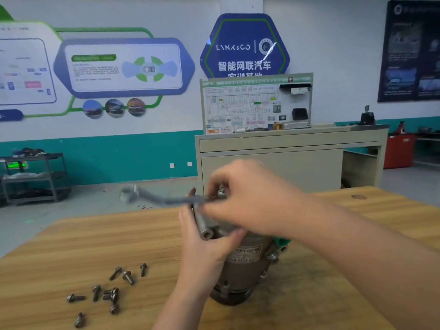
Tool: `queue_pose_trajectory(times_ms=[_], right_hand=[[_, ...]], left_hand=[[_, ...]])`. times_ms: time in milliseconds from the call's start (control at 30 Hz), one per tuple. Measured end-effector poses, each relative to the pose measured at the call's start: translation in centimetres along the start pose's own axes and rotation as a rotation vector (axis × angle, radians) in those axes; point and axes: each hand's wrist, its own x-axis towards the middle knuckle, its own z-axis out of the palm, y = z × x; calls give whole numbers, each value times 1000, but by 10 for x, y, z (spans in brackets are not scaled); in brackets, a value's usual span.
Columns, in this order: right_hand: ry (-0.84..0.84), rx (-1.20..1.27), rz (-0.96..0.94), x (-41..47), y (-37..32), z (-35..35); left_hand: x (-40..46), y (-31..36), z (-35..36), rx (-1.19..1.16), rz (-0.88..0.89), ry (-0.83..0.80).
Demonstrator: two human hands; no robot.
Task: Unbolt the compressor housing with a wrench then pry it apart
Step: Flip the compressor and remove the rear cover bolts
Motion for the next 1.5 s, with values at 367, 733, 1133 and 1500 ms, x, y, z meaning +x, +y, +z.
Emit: queue_pose_trajectory(times_ms=[367,733,1133,1500], right_hand=[[394,1443,766,-68,109,4],[-91,97,257,56,29,1],[595,1409,406,-90,70,21],[50,313,740,53,94,-5]], left_hand=[[-2,5,-2,-24,-43,-41],[-1,3,-2,-22,-40,7],[0,4,-4,-8,-22,38],[1,2,2,60,31,77]])
